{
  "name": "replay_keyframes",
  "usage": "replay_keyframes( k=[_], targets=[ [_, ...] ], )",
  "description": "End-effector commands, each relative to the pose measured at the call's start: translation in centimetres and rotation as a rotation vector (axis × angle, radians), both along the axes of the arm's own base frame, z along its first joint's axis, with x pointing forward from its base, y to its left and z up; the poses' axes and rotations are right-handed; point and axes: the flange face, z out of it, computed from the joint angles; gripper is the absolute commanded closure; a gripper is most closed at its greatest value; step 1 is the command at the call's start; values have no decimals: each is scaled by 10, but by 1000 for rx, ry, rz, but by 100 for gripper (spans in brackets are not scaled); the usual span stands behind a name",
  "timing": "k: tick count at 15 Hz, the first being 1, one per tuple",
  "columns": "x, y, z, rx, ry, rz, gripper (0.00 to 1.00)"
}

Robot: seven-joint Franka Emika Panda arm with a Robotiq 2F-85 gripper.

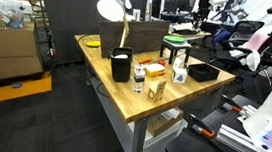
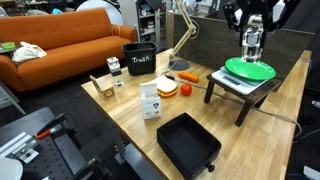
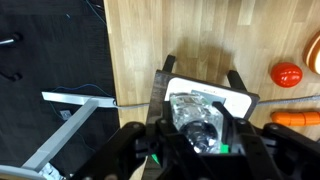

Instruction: Put the crystal bottle on the green plate

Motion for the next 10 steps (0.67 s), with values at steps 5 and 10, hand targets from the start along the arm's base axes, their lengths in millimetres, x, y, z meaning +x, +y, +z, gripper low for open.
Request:
replay_keyframes(
  k=[5,10],
  targets=[
    [10,-12,3,3,5,17,57],
    [10,-12,4,3,4,18,57]
  ],
)
